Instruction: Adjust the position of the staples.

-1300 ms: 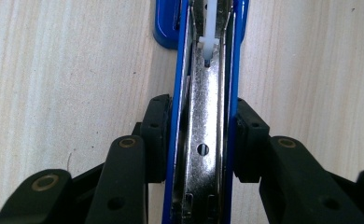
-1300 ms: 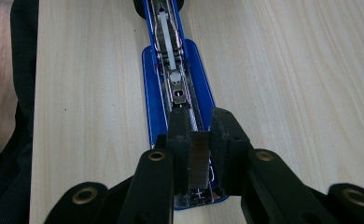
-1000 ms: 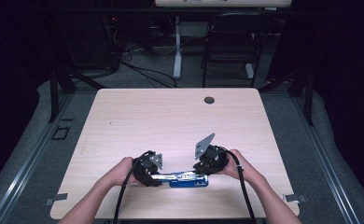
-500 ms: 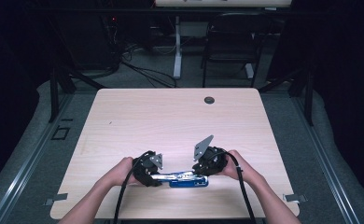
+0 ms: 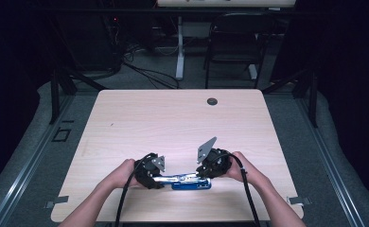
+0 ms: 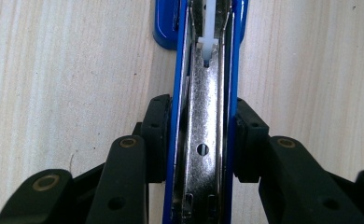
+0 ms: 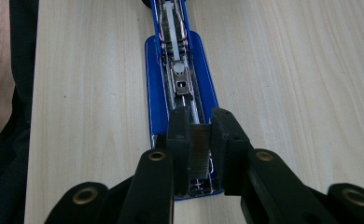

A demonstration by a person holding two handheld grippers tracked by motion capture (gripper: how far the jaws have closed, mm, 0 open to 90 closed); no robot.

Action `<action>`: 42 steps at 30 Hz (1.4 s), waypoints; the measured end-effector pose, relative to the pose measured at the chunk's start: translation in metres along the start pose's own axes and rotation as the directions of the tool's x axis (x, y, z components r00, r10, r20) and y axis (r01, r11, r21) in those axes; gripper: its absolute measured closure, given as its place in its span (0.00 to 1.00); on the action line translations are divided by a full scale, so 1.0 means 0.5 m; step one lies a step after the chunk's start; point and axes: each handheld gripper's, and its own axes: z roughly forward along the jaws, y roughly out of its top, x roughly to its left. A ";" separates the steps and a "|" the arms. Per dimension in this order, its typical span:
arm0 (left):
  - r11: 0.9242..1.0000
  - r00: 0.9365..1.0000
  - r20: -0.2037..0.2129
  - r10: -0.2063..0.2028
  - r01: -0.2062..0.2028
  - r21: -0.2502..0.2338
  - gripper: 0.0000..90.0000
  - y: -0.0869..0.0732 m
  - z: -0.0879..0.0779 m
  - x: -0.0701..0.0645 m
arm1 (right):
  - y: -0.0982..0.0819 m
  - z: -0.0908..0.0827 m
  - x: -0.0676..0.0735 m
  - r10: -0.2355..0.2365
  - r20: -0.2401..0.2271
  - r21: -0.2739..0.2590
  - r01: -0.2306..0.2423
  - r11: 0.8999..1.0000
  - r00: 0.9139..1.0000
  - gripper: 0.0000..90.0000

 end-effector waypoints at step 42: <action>1.000 1.000 0.007 0.004 -0.004 0.005 0.71 0.001 0.001 0.002 | -0.017 -0.015 -0.004 -0.057 -0.023 -0.021 0.057 0.998 0.998 0.88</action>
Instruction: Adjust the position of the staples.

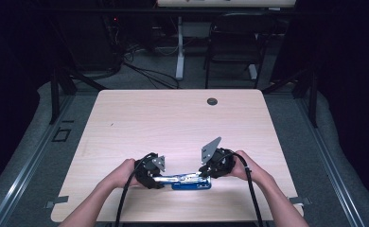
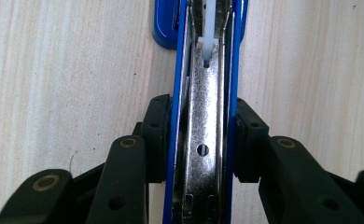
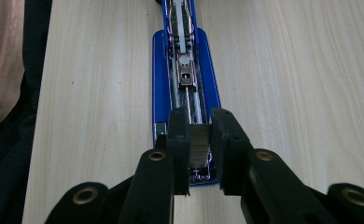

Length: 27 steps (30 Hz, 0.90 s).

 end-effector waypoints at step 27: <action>1.000 1.000 0.002 0.001 -0.001 0.002 0.71 0.001 0.000 0.001 | 0.017 0.051 -0.004 0.000 -0.023 0.155 0.004 0.988 1.000 0.82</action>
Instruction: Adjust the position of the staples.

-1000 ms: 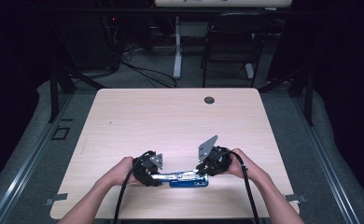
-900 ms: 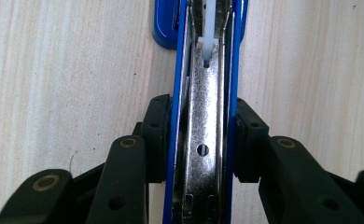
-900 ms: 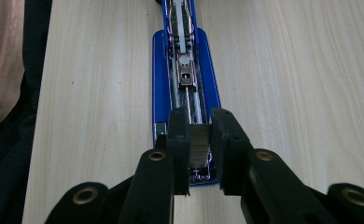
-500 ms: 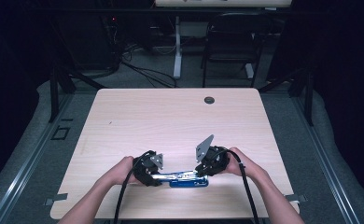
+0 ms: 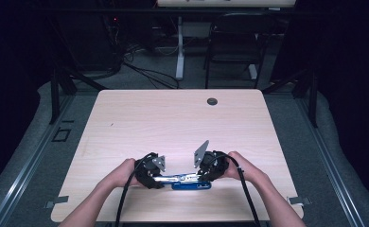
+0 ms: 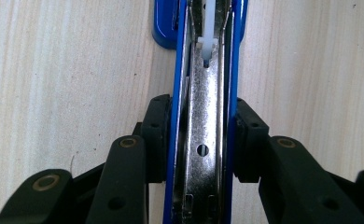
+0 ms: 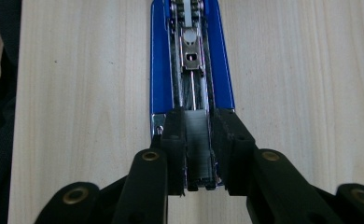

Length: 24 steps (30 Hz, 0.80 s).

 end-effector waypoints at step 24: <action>1.000 1.000 -0.006 0.001 -0.001 -0.021 0.71 -0.004 -0.003 -0.001 | -0.009 -0.030 0.003 0.277 0.064 -0.130 -0.267 0.955 0.959 0.64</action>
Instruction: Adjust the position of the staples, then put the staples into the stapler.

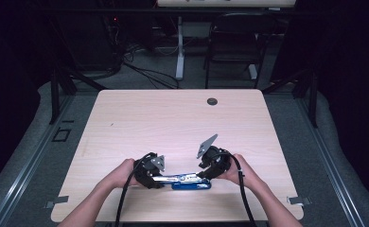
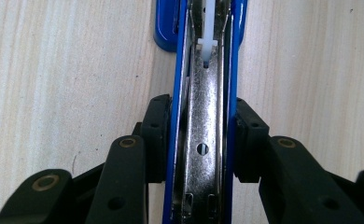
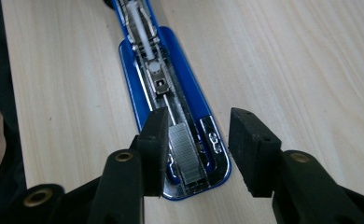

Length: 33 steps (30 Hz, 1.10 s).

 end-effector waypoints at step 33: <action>1.000 1.000 0.004 -0.009 0.009 -0.013 0.71 -0.002 -0.001 0.002 | -0.006 -0.002 -0.006 0.123 0.055 -0.029 -0.121 0.992 0.991 0.59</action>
